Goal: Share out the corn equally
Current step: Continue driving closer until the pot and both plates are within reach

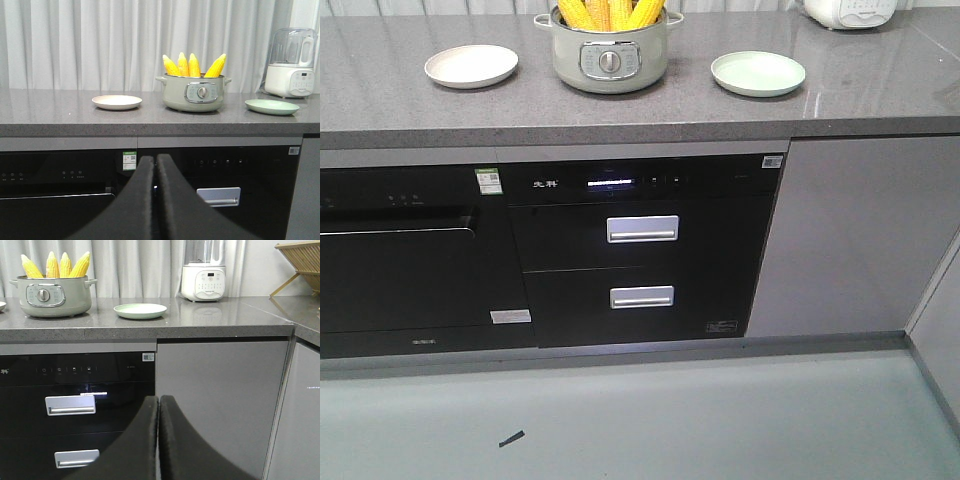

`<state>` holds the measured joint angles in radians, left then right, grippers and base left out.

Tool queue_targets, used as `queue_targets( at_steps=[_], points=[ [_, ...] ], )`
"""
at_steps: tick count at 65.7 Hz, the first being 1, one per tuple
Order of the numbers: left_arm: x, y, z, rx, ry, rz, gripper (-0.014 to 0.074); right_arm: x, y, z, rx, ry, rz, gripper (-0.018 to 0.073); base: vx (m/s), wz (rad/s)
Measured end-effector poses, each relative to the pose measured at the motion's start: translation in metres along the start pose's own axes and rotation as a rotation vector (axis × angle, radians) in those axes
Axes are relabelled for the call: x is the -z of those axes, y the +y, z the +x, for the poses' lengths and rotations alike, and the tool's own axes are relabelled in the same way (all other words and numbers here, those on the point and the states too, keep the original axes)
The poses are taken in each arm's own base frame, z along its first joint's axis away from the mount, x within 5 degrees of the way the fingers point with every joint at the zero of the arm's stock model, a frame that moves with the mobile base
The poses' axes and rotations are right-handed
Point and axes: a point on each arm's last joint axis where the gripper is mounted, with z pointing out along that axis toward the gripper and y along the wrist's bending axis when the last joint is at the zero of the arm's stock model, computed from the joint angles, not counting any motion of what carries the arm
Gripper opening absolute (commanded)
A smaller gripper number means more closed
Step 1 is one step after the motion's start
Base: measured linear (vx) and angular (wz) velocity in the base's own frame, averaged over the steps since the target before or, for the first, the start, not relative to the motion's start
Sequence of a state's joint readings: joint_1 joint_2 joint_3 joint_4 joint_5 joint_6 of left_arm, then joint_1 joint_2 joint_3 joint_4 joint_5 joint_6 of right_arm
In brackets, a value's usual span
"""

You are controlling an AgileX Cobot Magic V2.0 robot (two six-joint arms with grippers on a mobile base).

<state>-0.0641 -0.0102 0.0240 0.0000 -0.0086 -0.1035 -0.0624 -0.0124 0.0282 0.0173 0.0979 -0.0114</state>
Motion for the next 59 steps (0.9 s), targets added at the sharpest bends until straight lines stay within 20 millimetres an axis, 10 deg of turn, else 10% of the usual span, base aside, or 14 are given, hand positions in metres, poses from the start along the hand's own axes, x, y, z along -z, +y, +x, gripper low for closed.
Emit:
queue_targets(
  at_steps=[59],
  points=[
    [0.0000, 0.0000, 0.0000, 0.000, 0.000, 0.000, -0.0006, 0.0000, 0.0000, 0.0000, 0.000, 0.000, 0.000, -0.0001, 0.10, 0.03]
  ],
)
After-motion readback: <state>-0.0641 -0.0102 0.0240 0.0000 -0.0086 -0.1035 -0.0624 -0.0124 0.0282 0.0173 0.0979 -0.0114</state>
